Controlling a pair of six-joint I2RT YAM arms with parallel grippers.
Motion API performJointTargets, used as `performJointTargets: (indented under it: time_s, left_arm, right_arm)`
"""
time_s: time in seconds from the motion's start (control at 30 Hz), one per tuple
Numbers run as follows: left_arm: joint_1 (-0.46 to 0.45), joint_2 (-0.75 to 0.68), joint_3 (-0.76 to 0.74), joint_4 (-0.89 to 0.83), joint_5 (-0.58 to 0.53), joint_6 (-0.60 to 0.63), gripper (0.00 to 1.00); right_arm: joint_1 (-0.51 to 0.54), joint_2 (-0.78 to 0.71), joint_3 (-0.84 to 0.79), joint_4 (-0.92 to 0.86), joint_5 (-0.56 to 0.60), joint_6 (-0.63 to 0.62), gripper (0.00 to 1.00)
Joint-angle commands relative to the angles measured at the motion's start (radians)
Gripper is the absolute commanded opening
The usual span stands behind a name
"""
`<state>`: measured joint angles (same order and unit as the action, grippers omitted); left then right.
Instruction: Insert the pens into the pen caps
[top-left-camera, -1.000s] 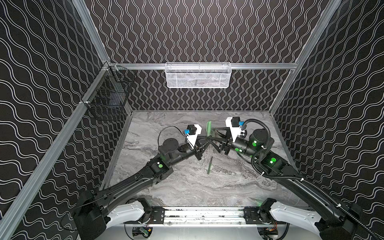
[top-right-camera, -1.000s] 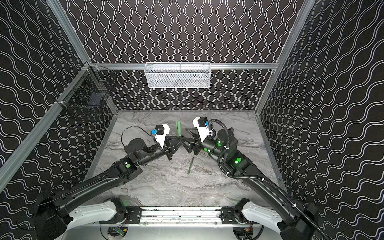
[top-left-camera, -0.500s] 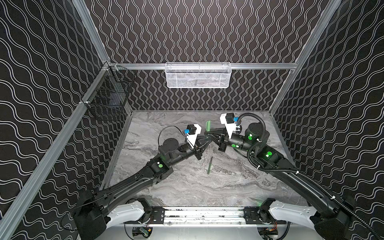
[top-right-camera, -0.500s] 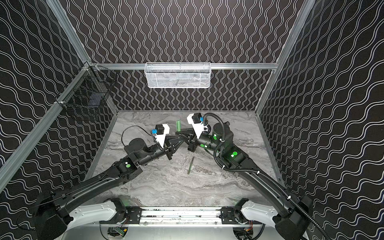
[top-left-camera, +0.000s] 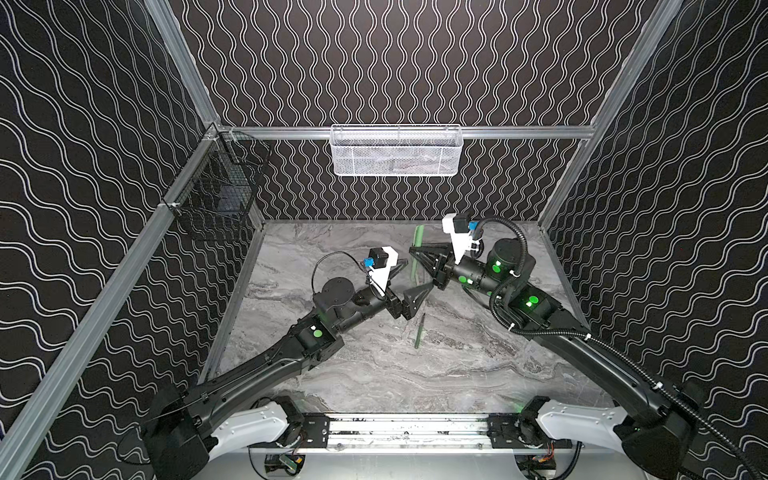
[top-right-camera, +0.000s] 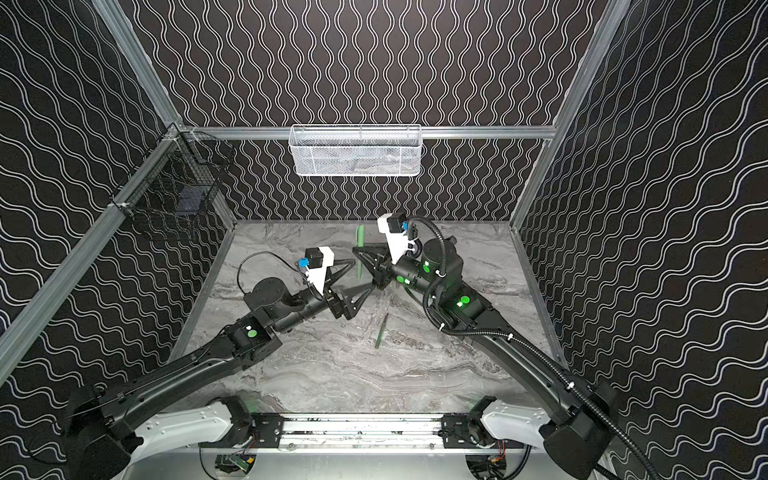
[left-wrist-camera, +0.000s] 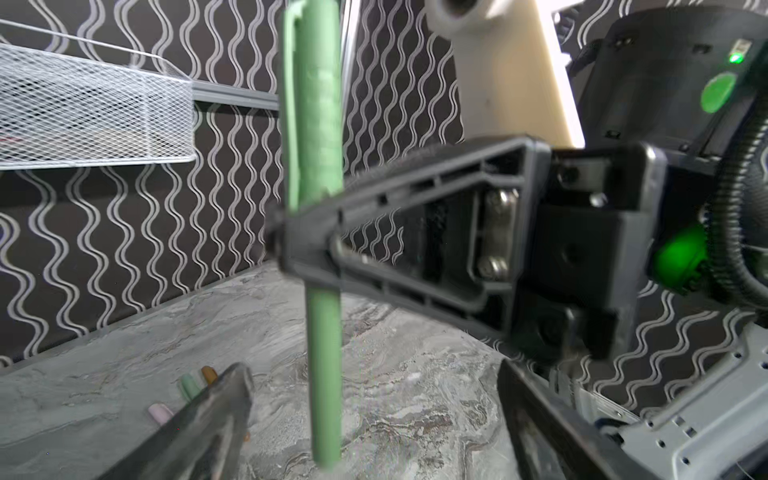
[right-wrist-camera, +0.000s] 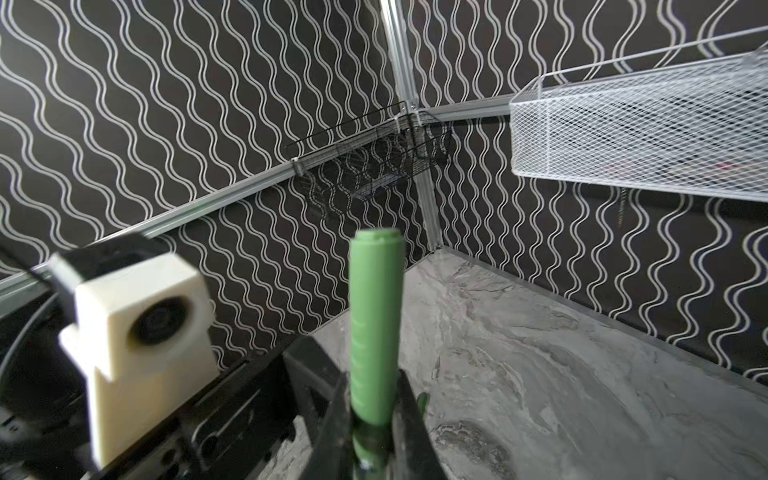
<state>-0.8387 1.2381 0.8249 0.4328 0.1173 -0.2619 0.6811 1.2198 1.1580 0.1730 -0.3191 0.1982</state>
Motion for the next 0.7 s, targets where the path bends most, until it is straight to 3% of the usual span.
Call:
performJointTargets:
  time_s: [0.0, 0.13, 0.23, 0.3, 0.47, 0.67]
  left_arm:
    - [-0.001, -0.02, -0.011, -0.009, -0.142, 0.0, 0.94]
    - [-0.001, -0.067, -0.022, -0.066, -0.431, -0.02, 0.92]
    - [-0.002, -0.064, 0.026, -0.198, -0.655, -0.035, 0.92]
    - [0.001, -0.041, 0.065, -0.274, -0.743, -0.042, 0.93]
    - [0.001, 0.003, 0.111, -0.341, -0.747, -0.037, 0.93]
    - [0.001, -0.003, 0.105, -0.328, -0.75, -0.03, 0.93]
  right_arm:
    - [-0.05, 0.046, 0.052, 0.038, 0.068, 0.05, 0.0]
    - [-0.178, 0.178, 0.108, -0.021, -0.011, 0.167, 0.0]
    - [-0.201, 0.308, 0.122, -0.113, -0.037, 0.2, 0.0]
    - [-0.201, 0.401, 0.13, -0.164, -0.059, 0.214, 0.0]
    - [-0.203, 0.635, 0.167, -0.224, -0.099, 0.251, 0.01]
    - [-0.202, 0.894, 0.352, -0.361, -0.113, 0.231, 0.02]
